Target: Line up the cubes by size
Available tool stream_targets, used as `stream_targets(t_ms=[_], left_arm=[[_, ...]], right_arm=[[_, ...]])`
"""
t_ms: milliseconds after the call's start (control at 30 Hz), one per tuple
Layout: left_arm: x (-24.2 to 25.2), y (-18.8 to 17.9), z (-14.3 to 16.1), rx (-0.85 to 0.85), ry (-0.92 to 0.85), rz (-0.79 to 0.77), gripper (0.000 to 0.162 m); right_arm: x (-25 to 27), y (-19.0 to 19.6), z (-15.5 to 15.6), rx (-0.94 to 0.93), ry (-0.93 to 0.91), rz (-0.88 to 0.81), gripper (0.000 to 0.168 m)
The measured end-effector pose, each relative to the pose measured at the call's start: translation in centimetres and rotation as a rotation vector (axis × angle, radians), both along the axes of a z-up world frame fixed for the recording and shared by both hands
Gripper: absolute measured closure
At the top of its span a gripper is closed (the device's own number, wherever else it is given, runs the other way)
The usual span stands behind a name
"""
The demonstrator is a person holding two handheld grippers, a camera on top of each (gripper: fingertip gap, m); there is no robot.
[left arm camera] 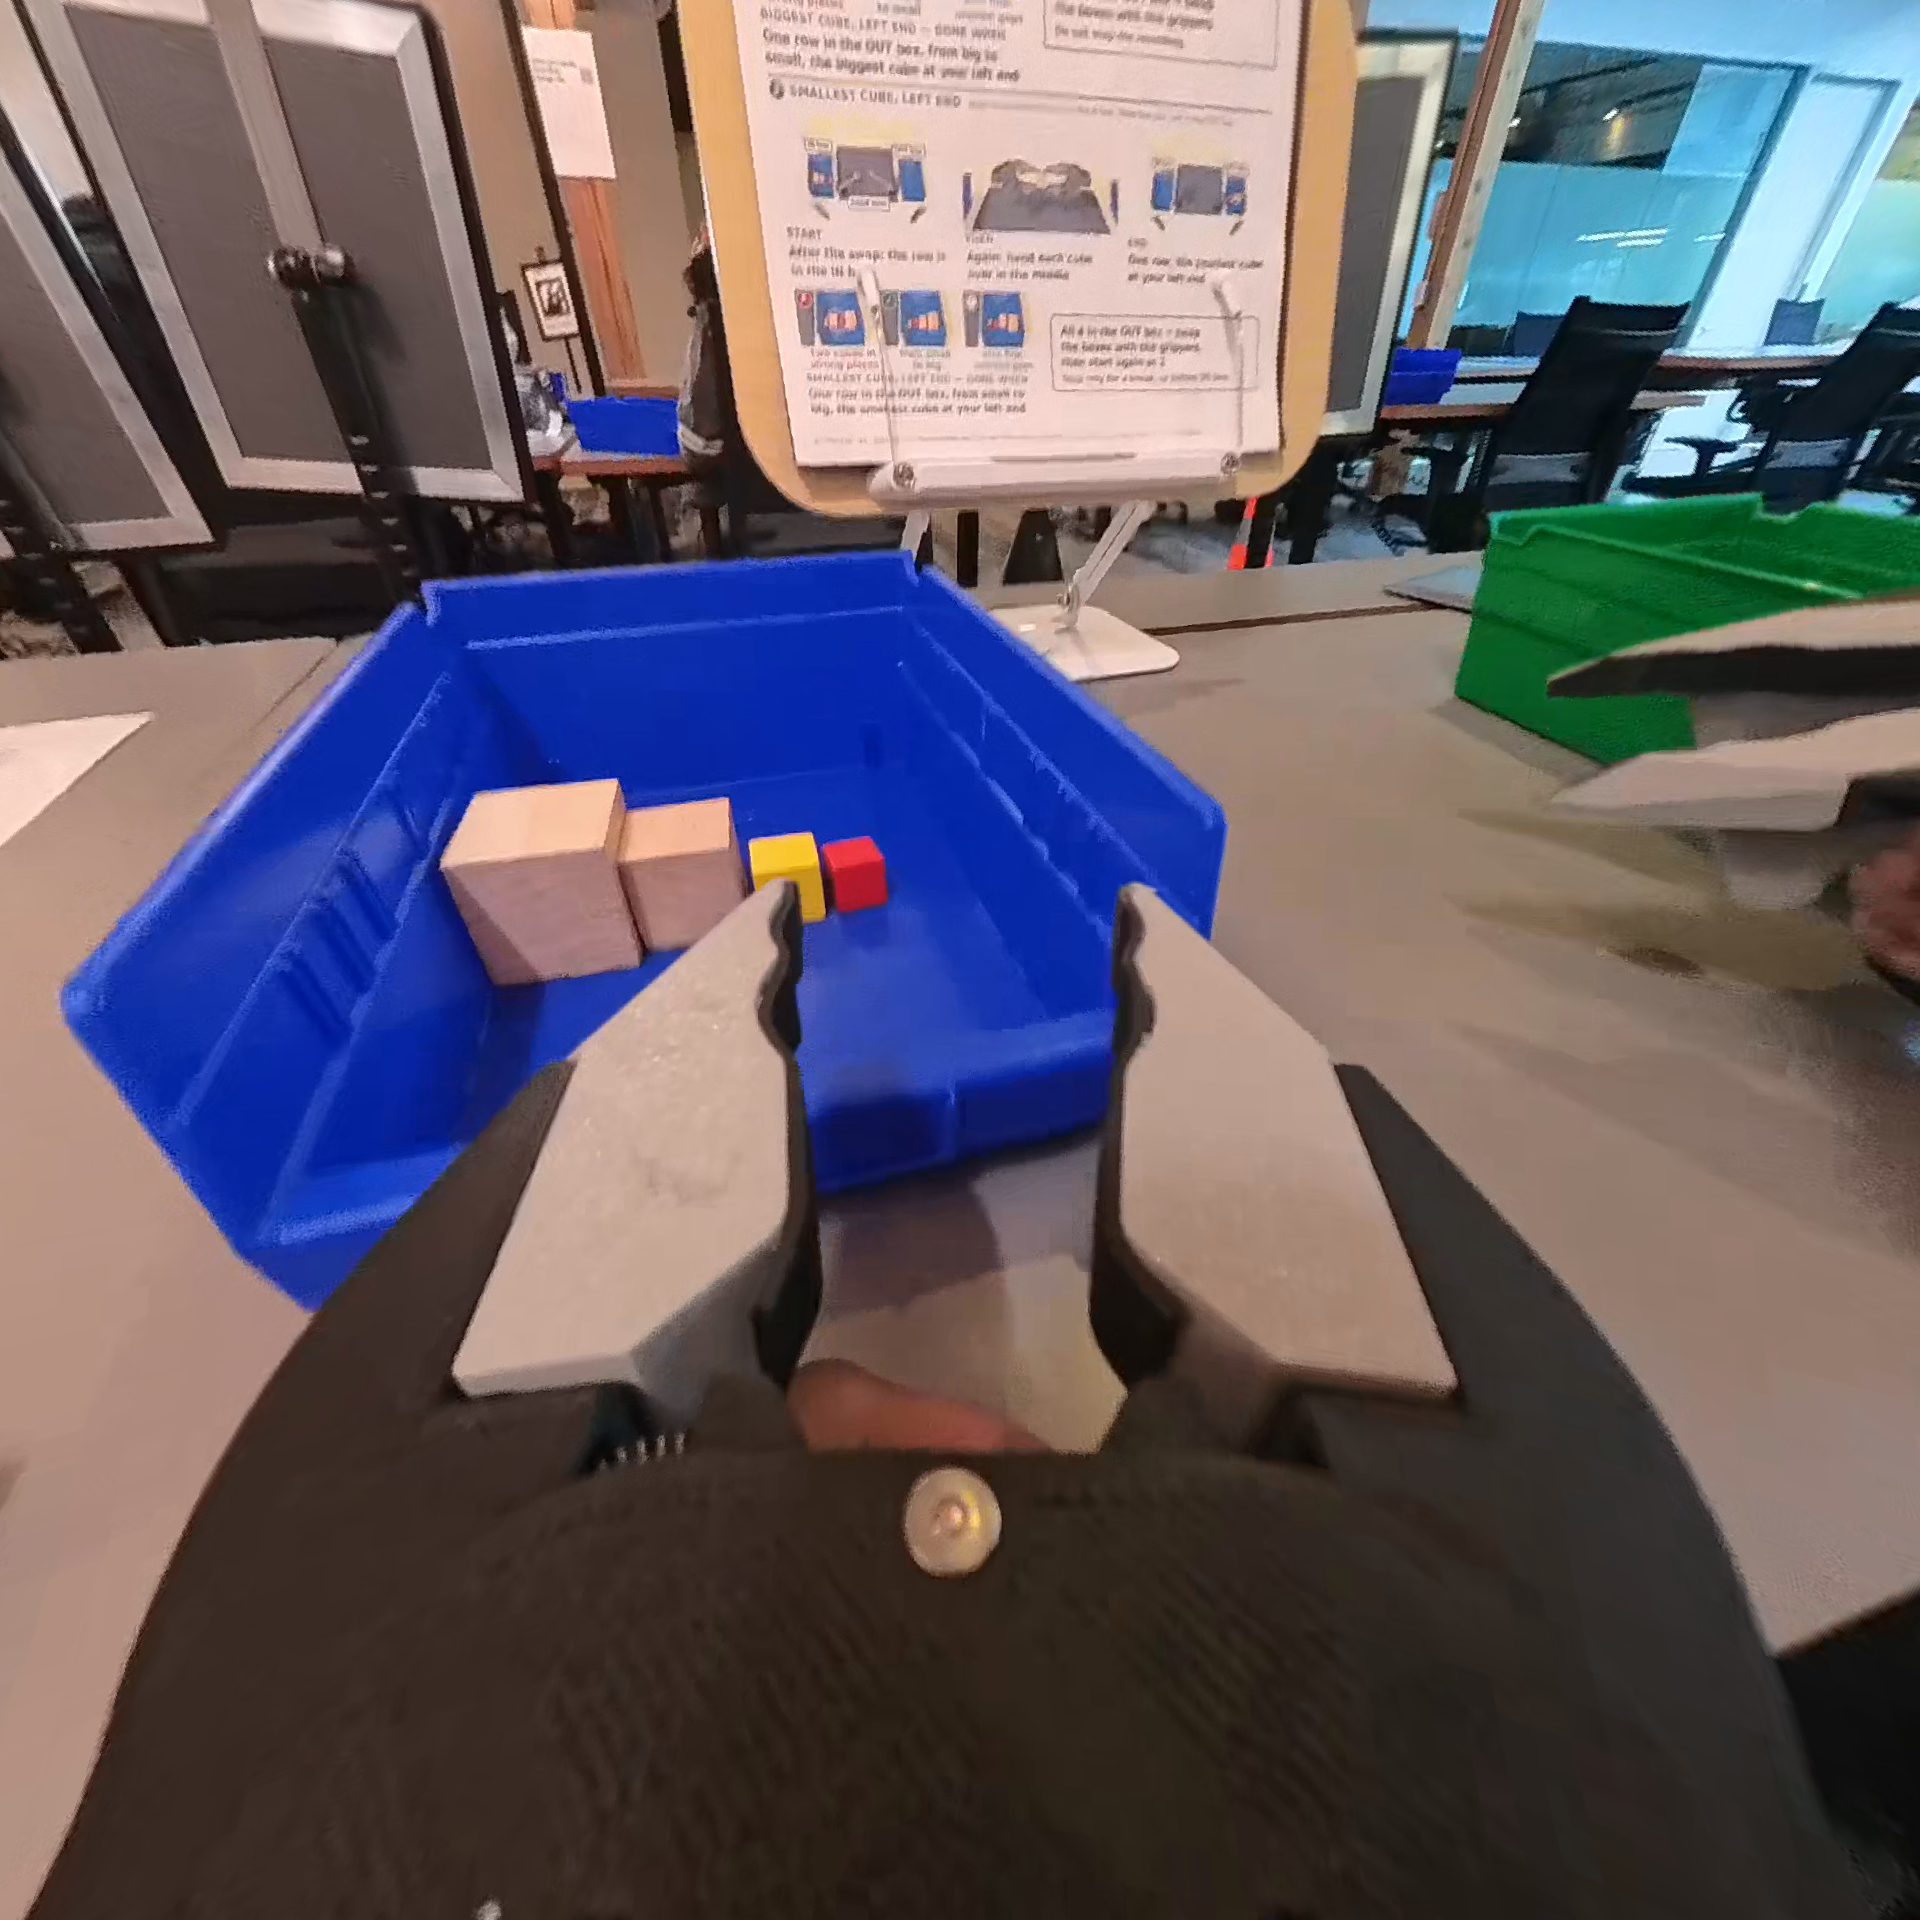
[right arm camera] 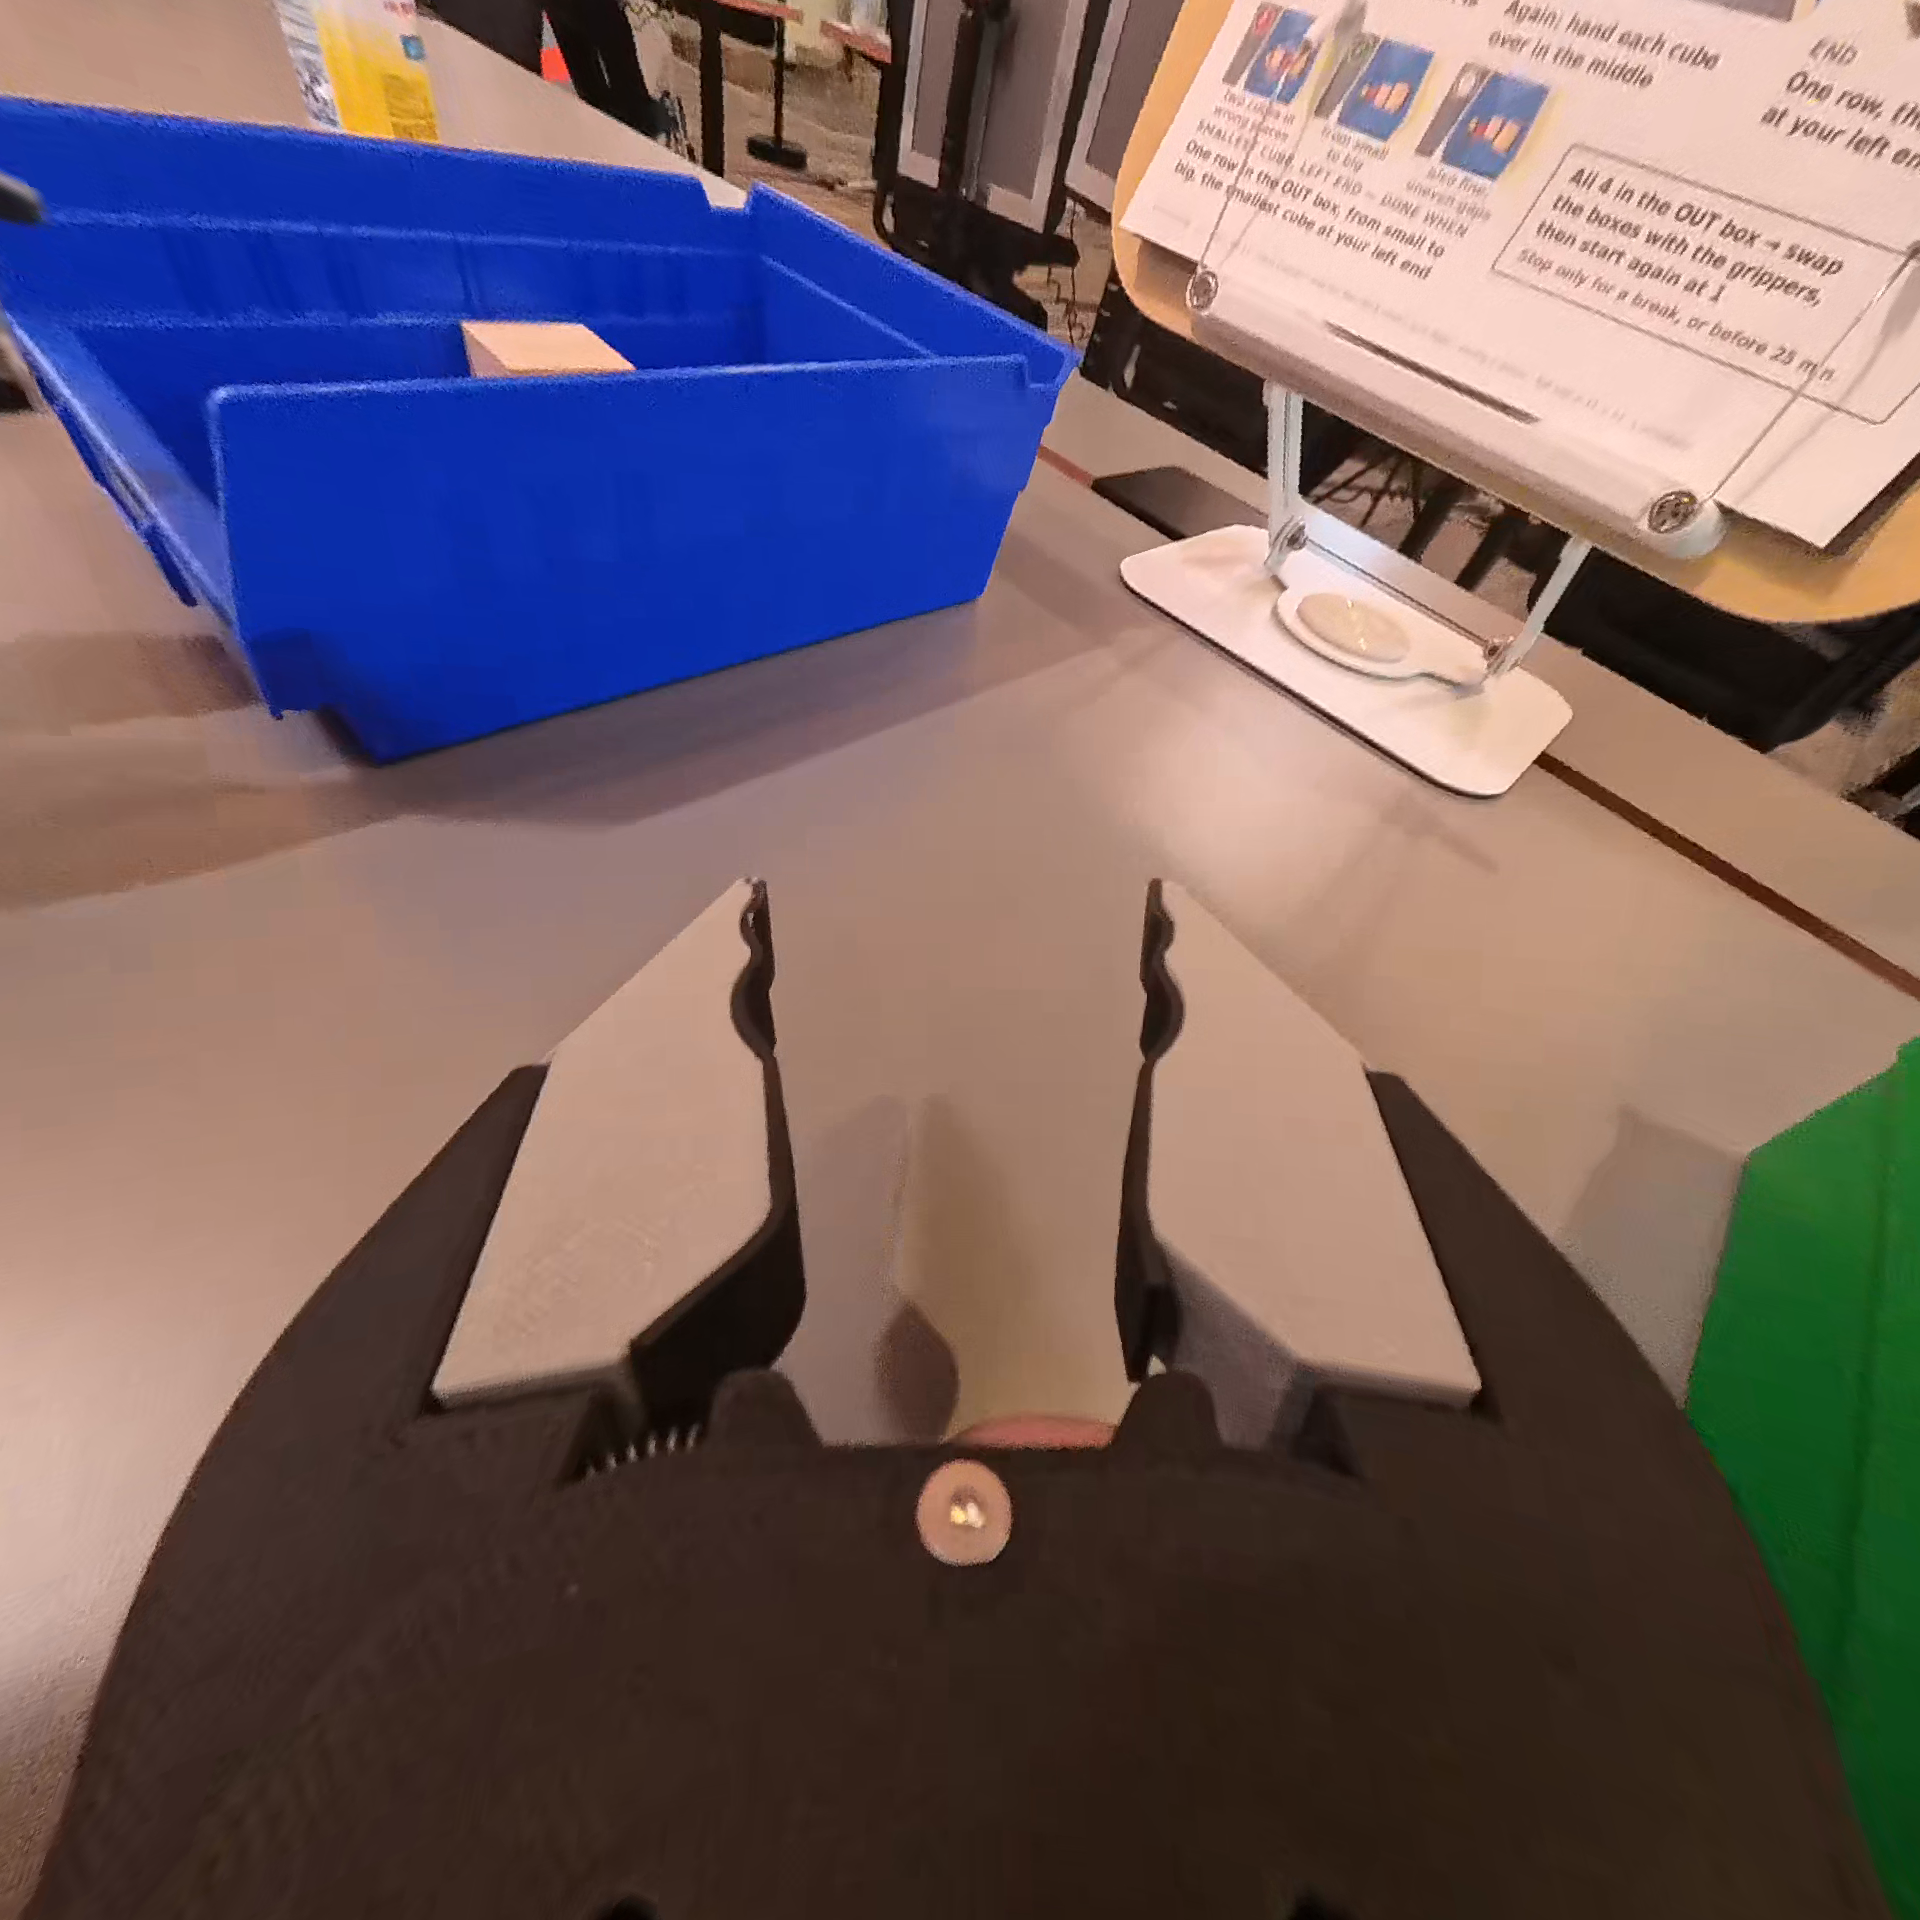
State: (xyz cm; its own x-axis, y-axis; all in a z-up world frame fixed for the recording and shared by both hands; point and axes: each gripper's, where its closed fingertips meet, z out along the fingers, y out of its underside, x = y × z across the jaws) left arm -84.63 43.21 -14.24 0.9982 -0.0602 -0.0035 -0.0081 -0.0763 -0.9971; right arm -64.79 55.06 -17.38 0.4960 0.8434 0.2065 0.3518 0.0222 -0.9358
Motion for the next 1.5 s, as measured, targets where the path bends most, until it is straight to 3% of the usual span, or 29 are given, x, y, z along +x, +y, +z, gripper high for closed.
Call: stream_targets(t_ms=[233,367,533,633,733,867,1000,1233,1333,1500], left_arm=[[-0.1,1.3,6.3,0.110,0.015,-0.026,0.104],[0.0,2.2,8.9,0.141,-0.069,-0.064,0.108],[1.6,4.7,9.1,0.067,-0.008,-0.089,0.102],[0.7,5.3,9.1,0.060,0.066,0.006,0.103],[-1.4,4.5,9.4,0.032,0.206,0.140,0.095],[-4.6,2.7,11.1,0.048,0.244,0.276,0.097],[-4.5,2.5,10.7,0.041,0.133,0.169,0.103],[-0.3,4.7,8.5,-0.012,0.206,0.035,0.109],[2.9,4.8,9.6,0.051,0.193,-0.045,0.109],[2.3,4.4,10.6,0.090,0.268,0.050,0.109]], right_arm=[[0.1,-0.4,0.9,0.014,0.026,-0.020,0.099],[0.5,-0.3,1.5,0.006,0.051,-0.027,0.100],[2.4,0.8,3.8,0.127,0.076,-0.100,0.101],[3.5,0.5,5.8,0.051,0.106,-0.075,0.101],[6.3,-0.2,9.2,0.088,0.076,-0.120,0.102],[8.7,-2.7,12.1,0.050,0.009,-0.104,0.097],[9.3,-5.4,13.6,-0.002,0.001,-0.024,0.094],[11.6,-4.0,13.9,0.029,-0.038,-0.125,0.093],[11.8,-3.5,15.0,0.069,0.032,-0.151,0.097],[13.3,-1.6,15.1,0.076,0.099,-0.235,0.091]])
